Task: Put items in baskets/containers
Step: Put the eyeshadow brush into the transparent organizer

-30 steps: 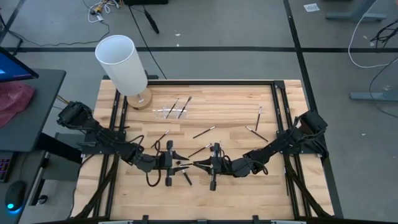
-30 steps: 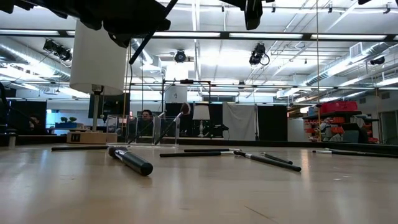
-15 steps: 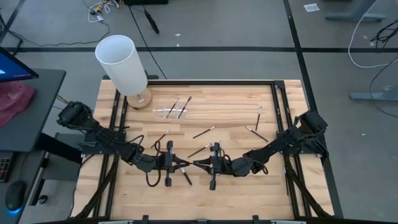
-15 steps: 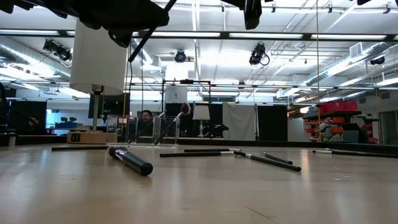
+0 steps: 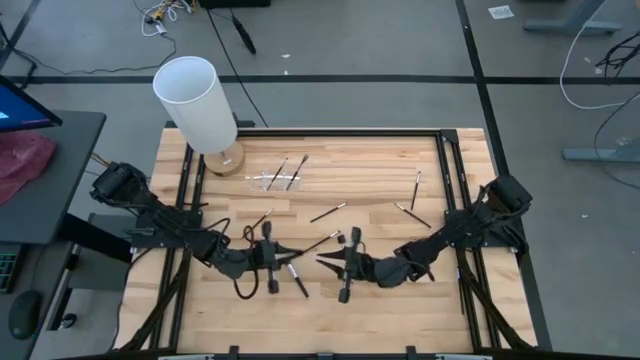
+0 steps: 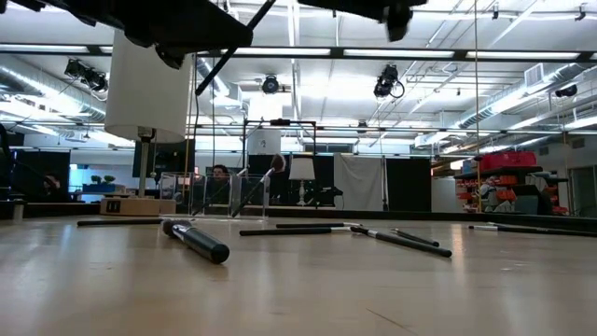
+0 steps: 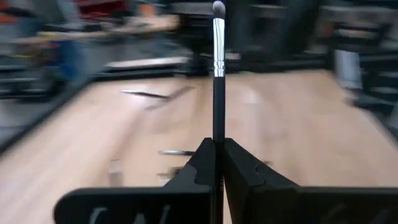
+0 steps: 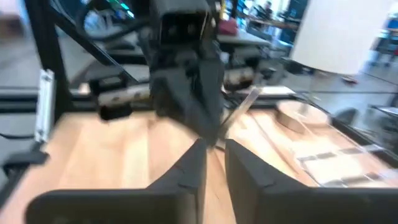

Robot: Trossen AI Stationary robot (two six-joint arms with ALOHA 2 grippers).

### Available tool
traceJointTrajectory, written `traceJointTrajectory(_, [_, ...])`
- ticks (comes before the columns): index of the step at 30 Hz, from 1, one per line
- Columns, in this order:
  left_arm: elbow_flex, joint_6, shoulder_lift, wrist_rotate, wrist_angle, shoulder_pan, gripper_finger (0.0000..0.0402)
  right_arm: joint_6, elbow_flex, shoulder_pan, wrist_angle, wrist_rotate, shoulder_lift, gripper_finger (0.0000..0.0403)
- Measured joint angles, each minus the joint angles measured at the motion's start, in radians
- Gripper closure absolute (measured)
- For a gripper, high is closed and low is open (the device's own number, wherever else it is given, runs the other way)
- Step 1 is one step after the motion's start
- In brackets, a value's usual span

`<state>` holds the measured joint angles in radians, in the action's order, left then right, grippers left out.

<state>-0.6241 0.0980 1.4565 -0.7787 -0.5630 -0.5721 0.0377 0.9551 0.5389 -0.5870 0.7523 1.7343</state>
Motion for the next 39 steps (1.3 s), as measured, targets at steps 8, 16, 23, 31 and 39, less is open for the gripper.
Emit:
traceJointTrajectory(8, [0.074, 0.035, -0.163, -0.311, 0.051, 0.040, 0.0391, 0.032, 0.000, 0.040, 0.084, 0.084, -0.043, 0.0294])
traceJointTrajectory(16, [0.229, 0.103, -0.299, -0.255, 0.052, 0.309, 0.0391, 0.062, 0.000, 0.041, 0.097, 0.060, -0.039, 0.0289])
traceJointTrajectory(23, [0.320, 0.163, -0.306, -0.186, 0.040, 0.514, 0.0391, 0.062, 0.000, 0.040, 0.101, 0.059, -0.039, 0.0289])
traceJointTrajectory(31, [0.371, 0.178, -0.306, -0.160, 0.034, 0.642, 0.0391, 0.063, 0.000, 0.038, 0.102, 0.059, -0.038, 0.0289])
traceJointTrajectory(39, [0.371, 0.079, -0.306, -0.074, -0.012, 0.746, 0.0389, 0.071, 0.000, 0.038, 0.102, 0.059, -0.038, 0.0289])
